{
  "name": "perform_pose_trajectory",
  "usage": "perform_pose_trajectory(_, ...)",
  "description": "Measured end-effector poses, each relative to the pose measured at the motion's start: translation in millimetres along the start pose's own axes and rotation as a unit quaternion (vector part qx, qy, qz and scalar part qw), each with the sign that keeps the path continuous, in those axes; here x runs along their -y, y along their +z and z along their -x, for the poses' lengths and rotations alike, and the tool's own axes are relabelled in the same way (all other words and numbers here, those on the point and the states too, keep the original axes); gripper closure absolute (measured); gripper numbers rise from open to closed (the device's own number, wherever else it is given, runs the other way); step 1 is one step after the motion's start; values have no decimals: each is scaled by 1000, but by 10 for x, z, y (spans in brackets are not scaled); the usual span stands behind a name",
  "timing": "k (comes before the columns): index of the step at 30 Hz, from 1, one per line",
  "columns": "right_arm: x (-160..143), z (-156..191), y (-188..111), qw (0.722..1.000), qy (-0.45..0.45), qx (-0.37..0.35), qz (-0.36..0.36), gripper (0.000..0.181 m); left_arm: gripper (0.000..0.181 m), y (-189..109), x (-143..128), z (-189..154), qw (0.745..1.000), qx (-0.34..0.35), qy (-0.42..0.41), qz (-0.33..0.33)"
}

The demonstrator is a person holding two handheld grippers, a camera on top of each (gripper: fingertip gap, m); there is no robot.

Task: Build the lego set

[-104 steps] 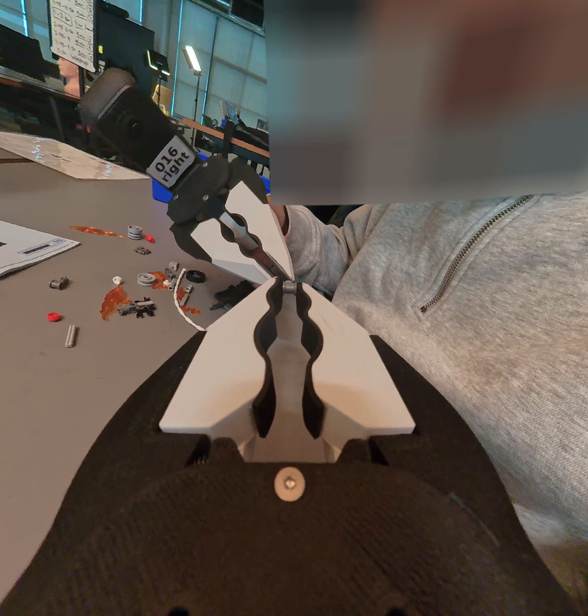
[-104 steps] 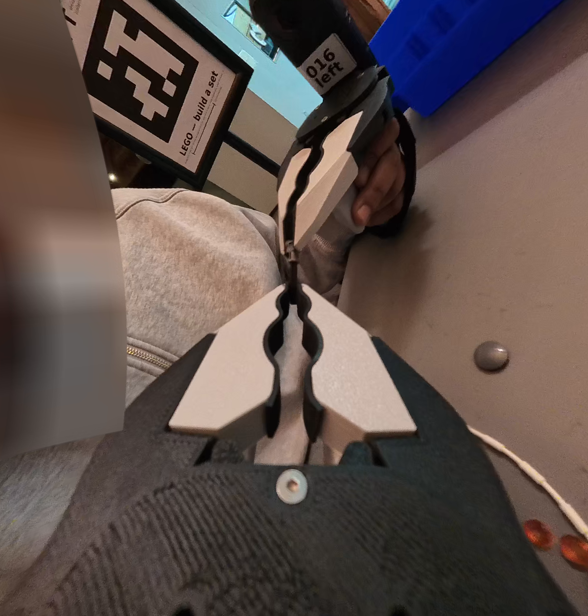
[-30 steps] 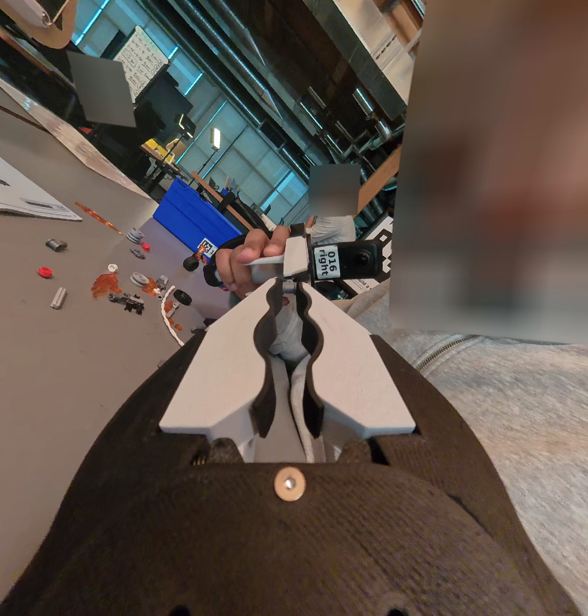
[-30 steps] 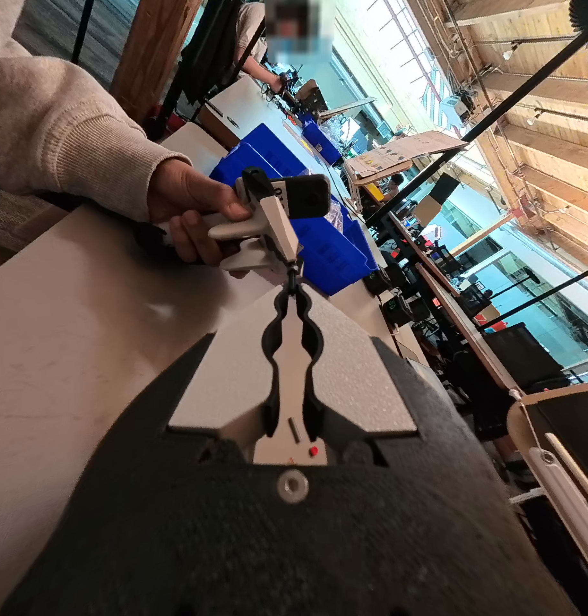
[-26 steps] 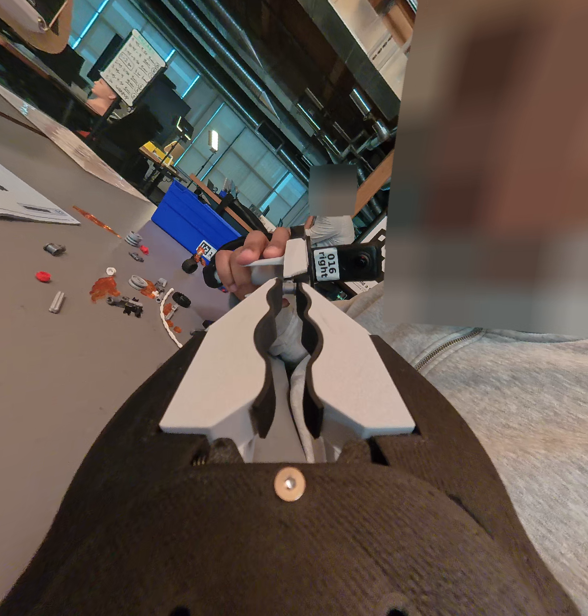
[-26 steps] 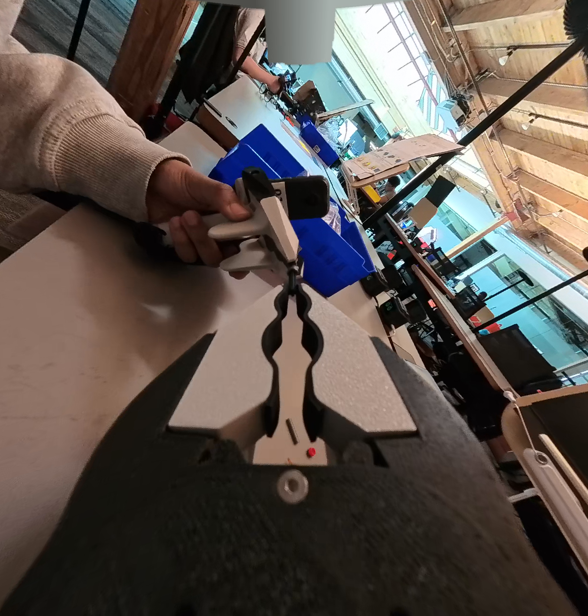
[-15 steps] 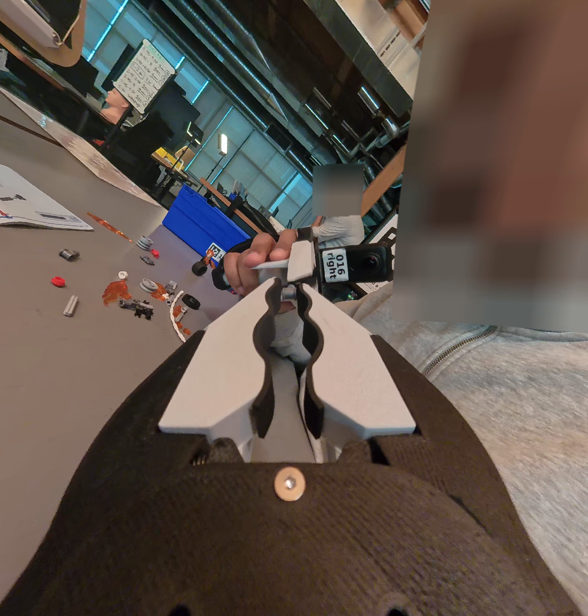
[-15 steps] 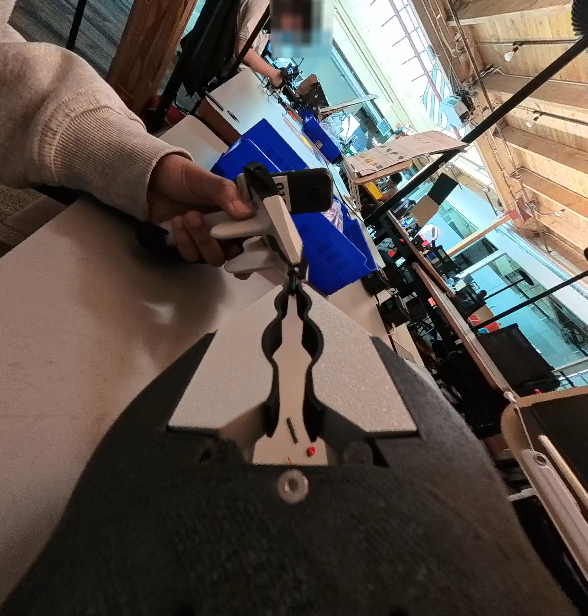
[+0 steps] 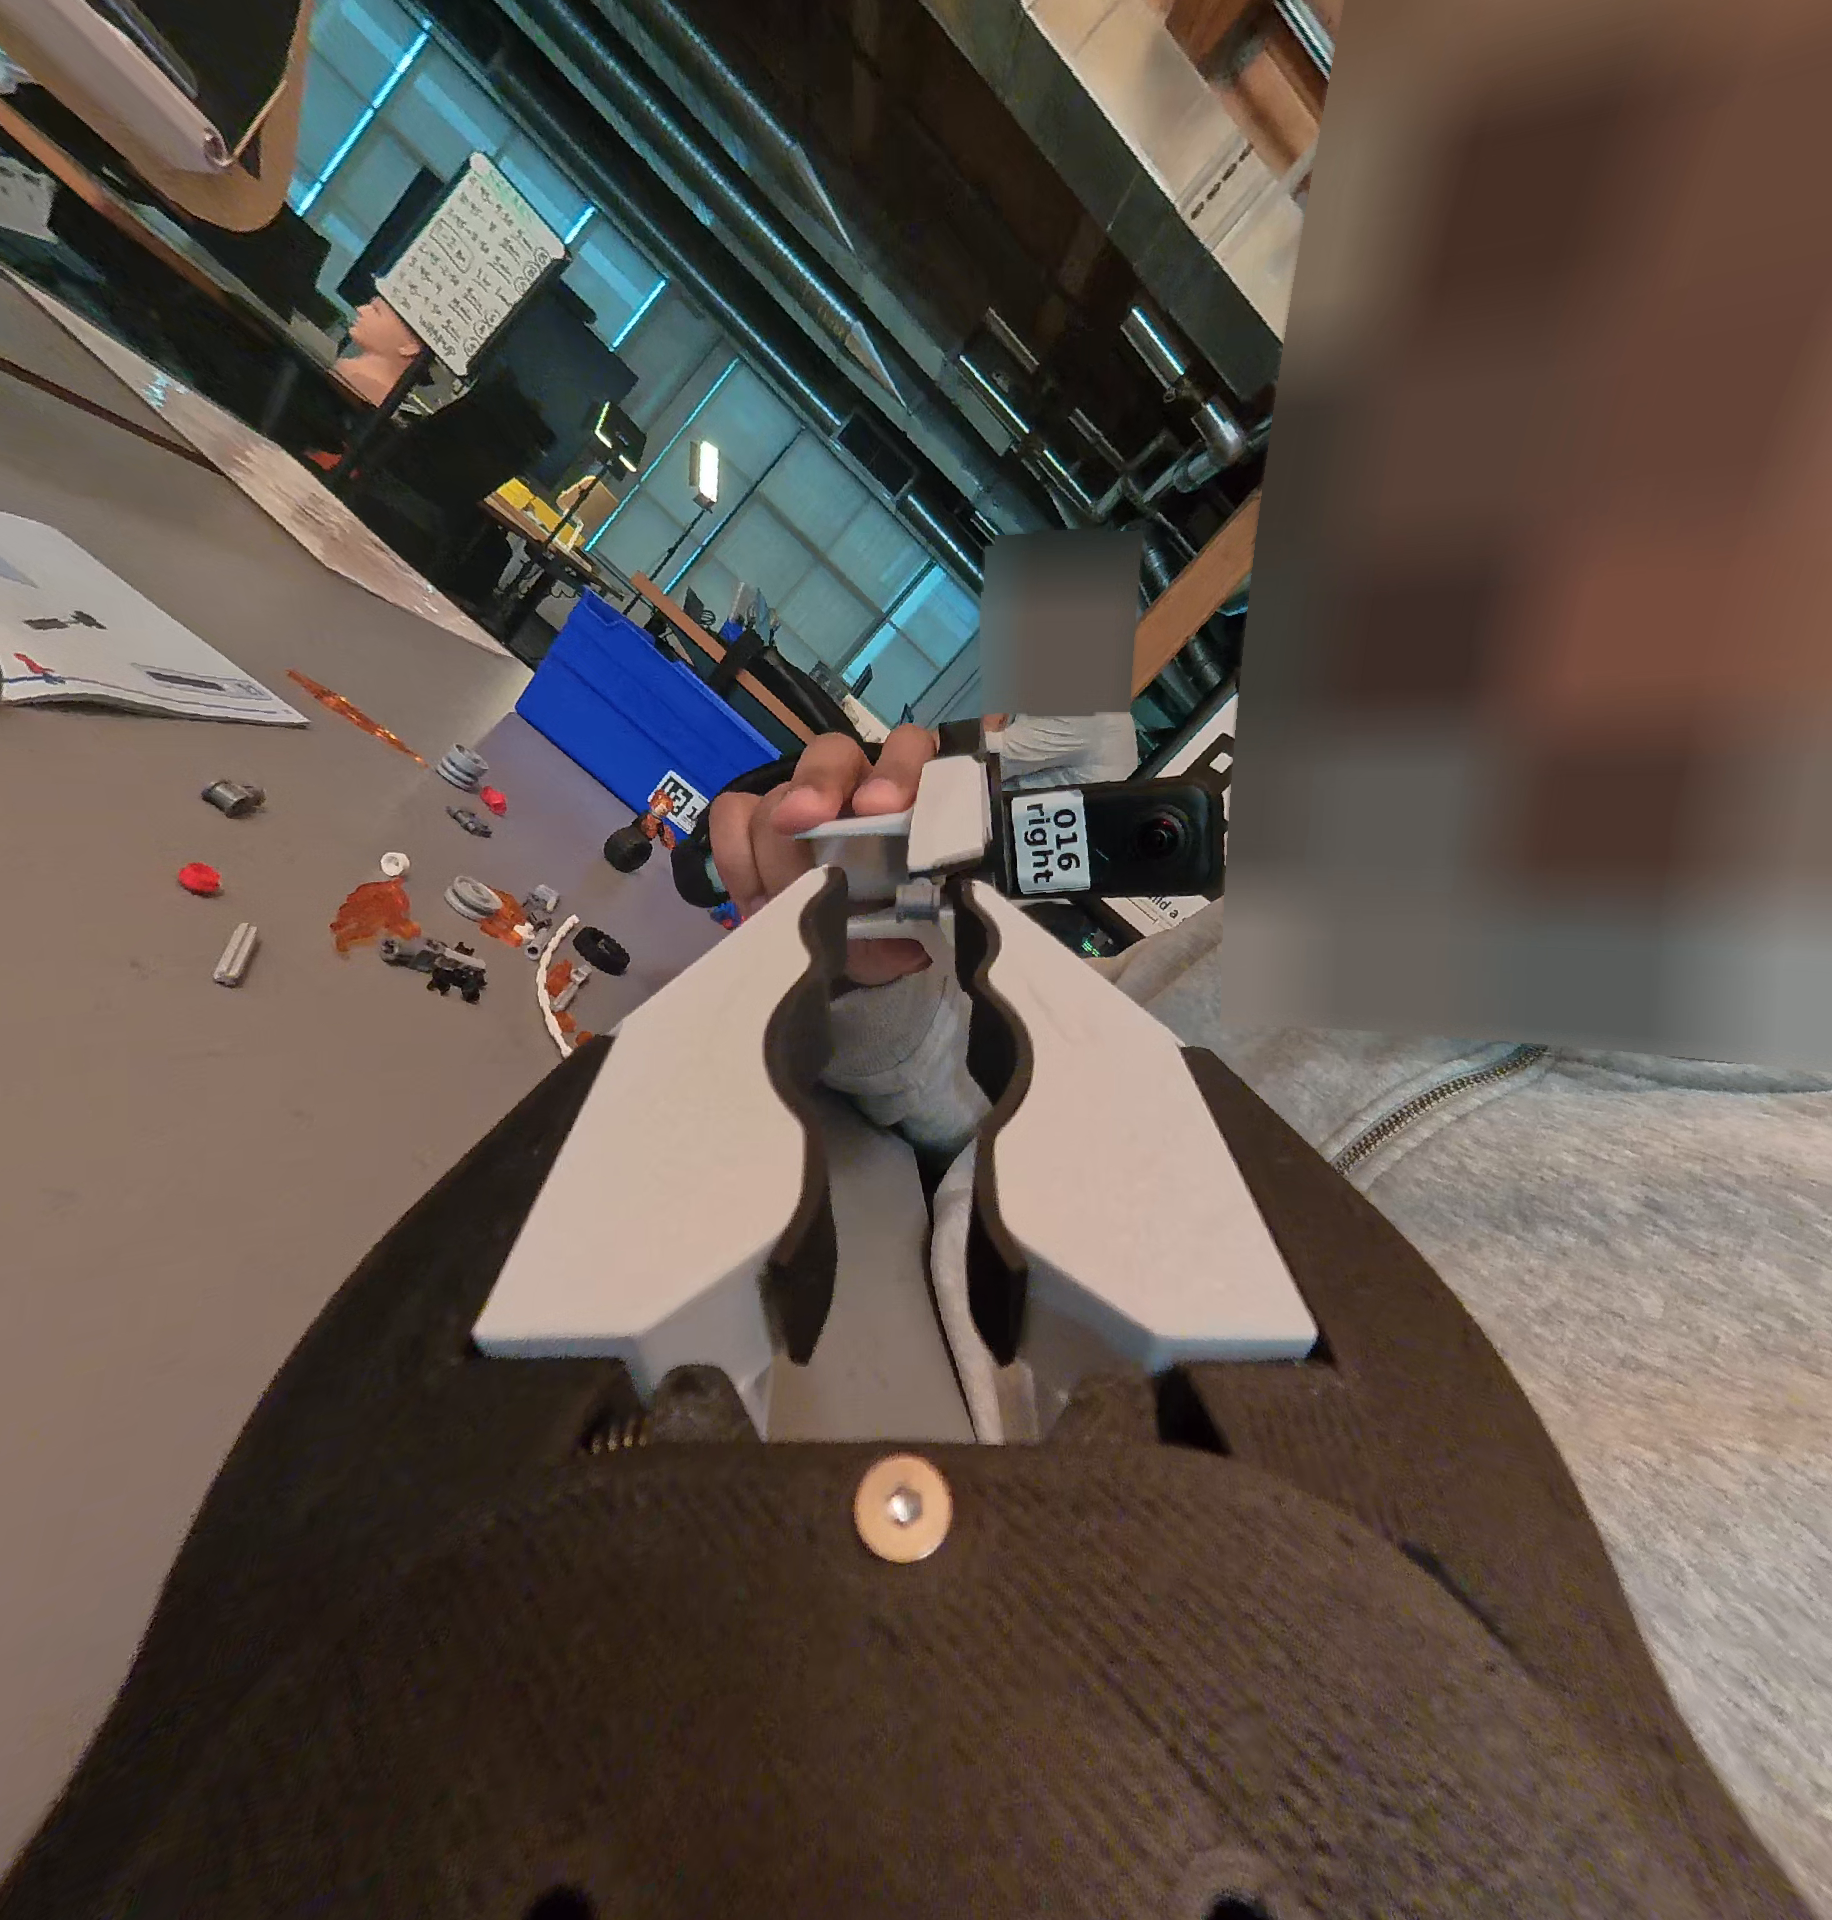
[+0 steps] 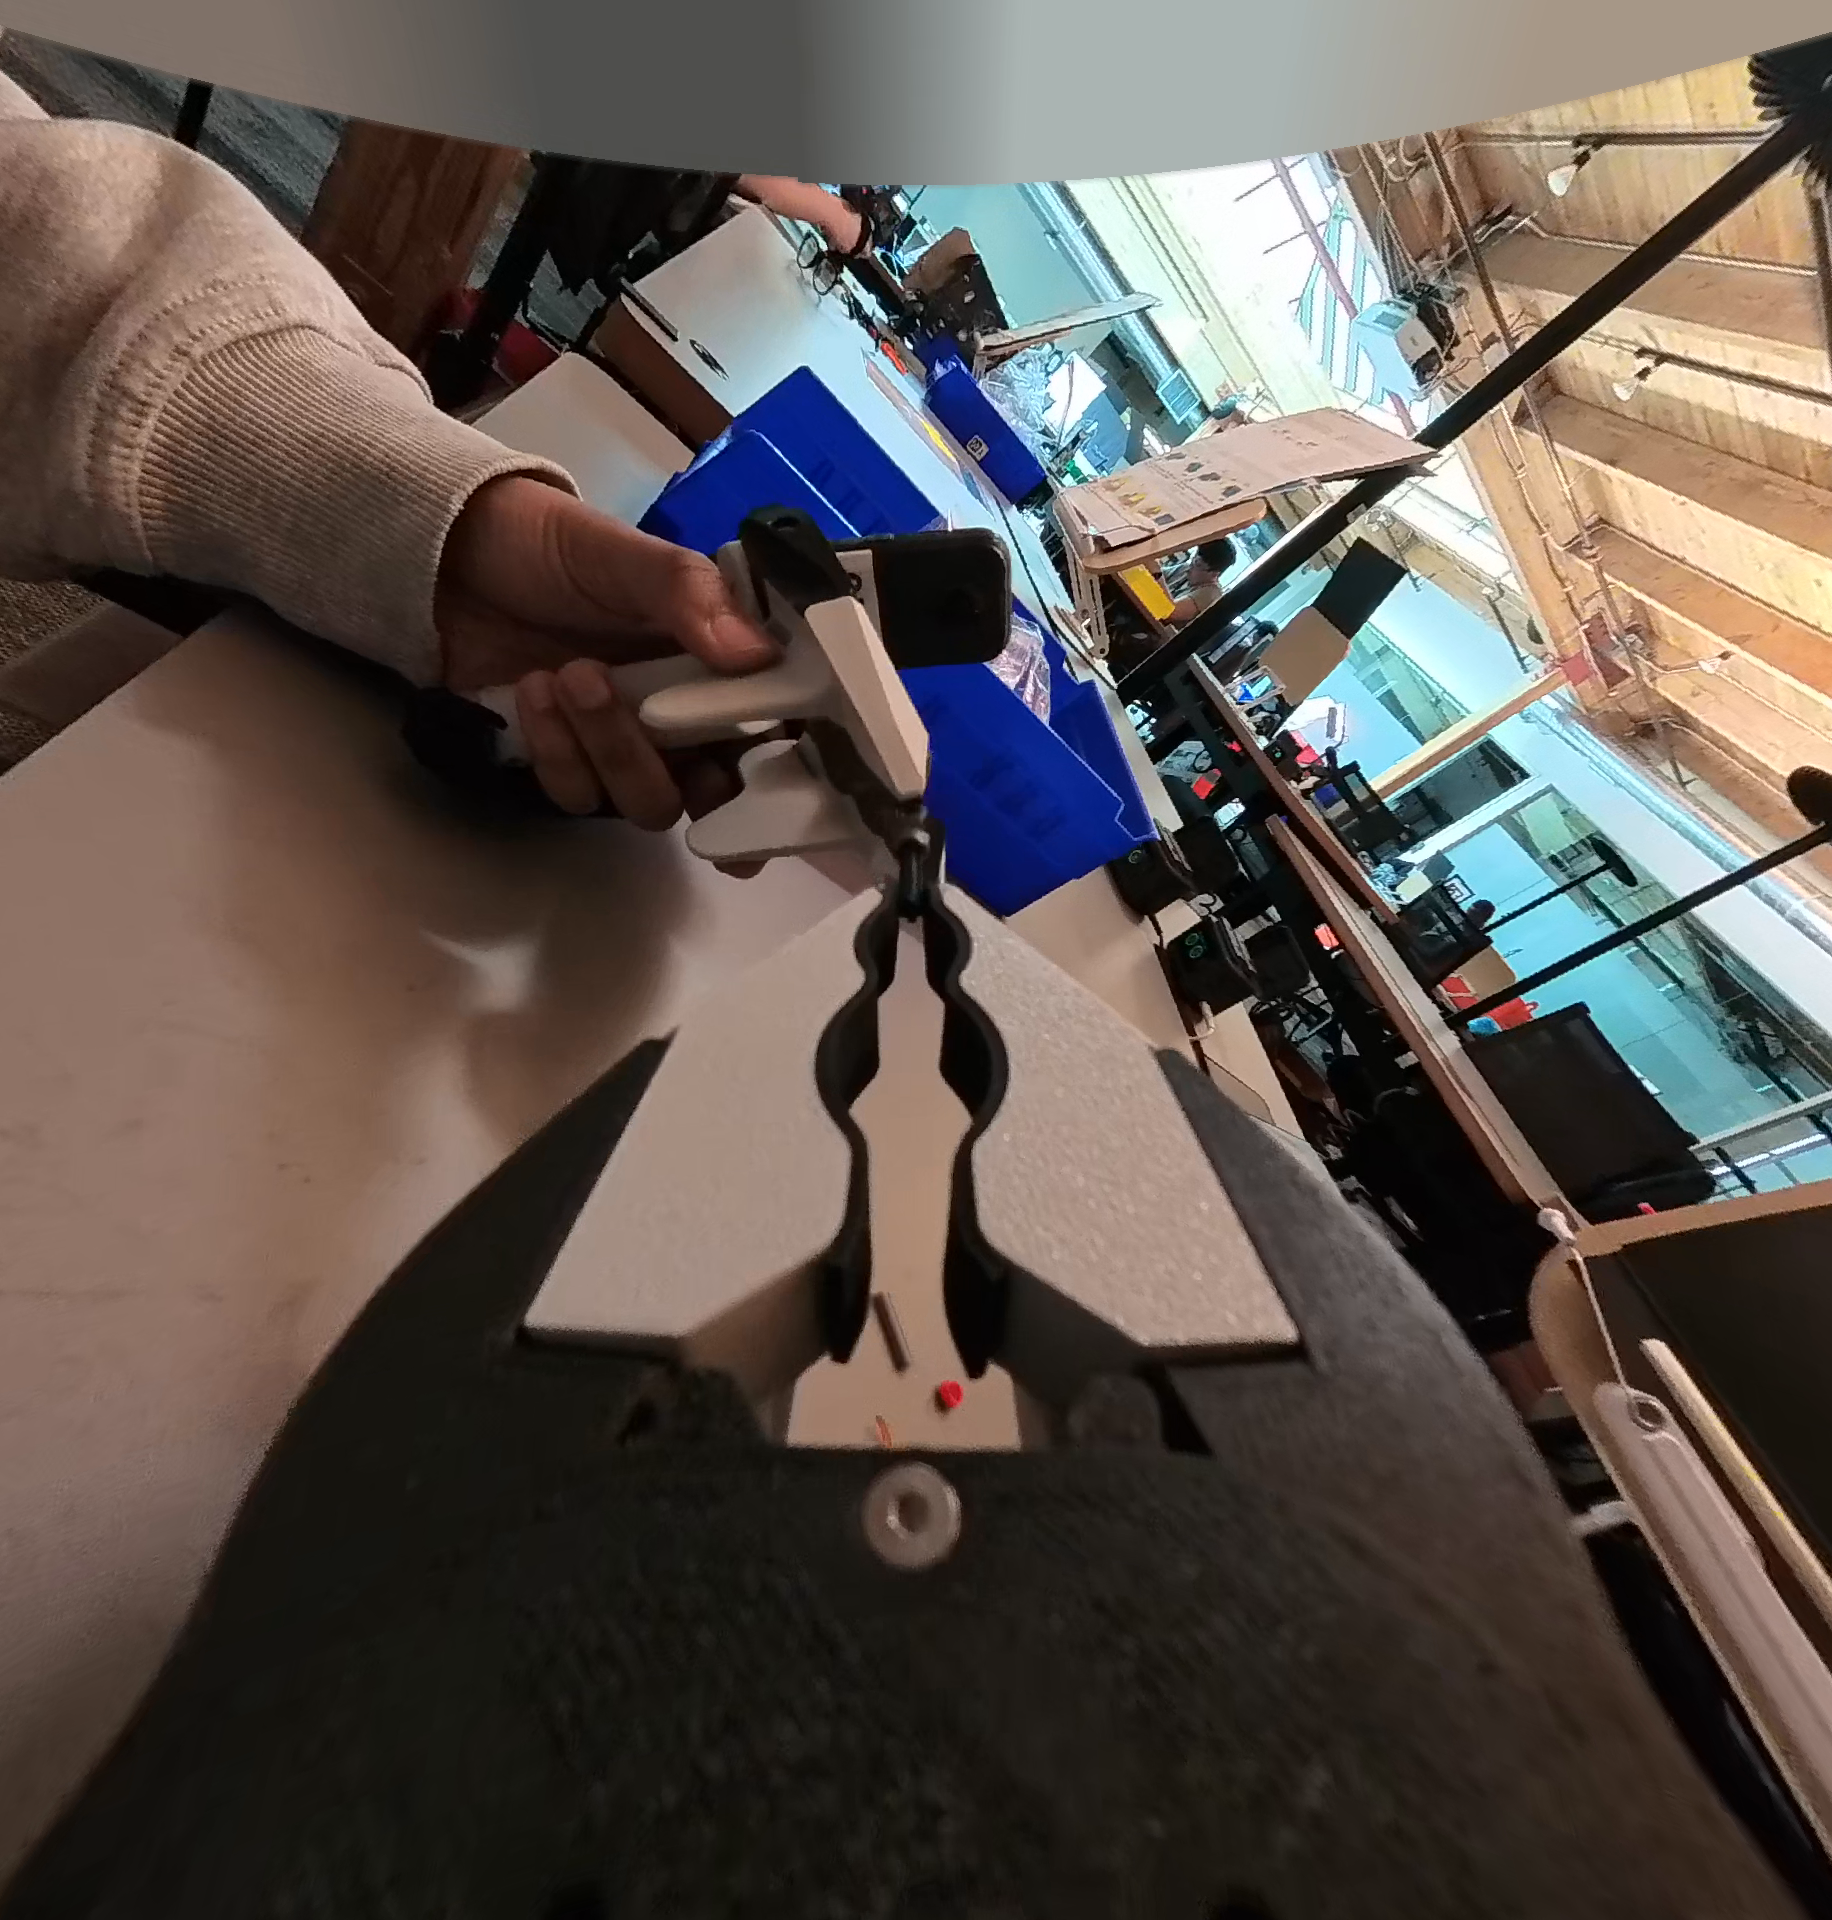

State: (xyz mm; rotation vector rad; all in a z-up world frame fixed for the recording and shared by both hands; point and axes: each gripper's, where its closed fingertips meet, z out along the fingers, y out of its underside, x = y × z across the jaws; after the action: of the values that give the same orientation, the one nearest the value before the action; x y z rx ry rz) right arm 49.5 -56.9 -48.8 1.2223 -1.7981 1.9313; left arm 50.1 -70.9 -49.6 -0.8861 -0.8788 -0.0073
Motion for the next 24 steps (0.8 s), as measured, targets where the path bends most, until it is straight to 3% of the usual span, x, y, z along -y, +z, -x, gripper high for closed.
perform_pose_trajectory(6,-47,-166,-96,999,-3,-29,12,179,155,-6,22,29,1000,12,1,-7)
perform_pose_trajectory(10,-89,-410,-267,997,-1,-76,24,179,140,54,-74,196,996,77,34,24)
perform_pose_trajectory(16,-328,-1022,-873,970,44,-225,79,179,125,235,-74,412,973,182,130,62)
perform_pose_trajectory(19,-428,-1214,-1264,949,90,-294,72,179,117,399,35,652,930,274,219,107)
perform_pose_trajectory(24,-841,-1318,-1736,904,37,-387,175,179,97,875,359,1240,823,398,346,210)
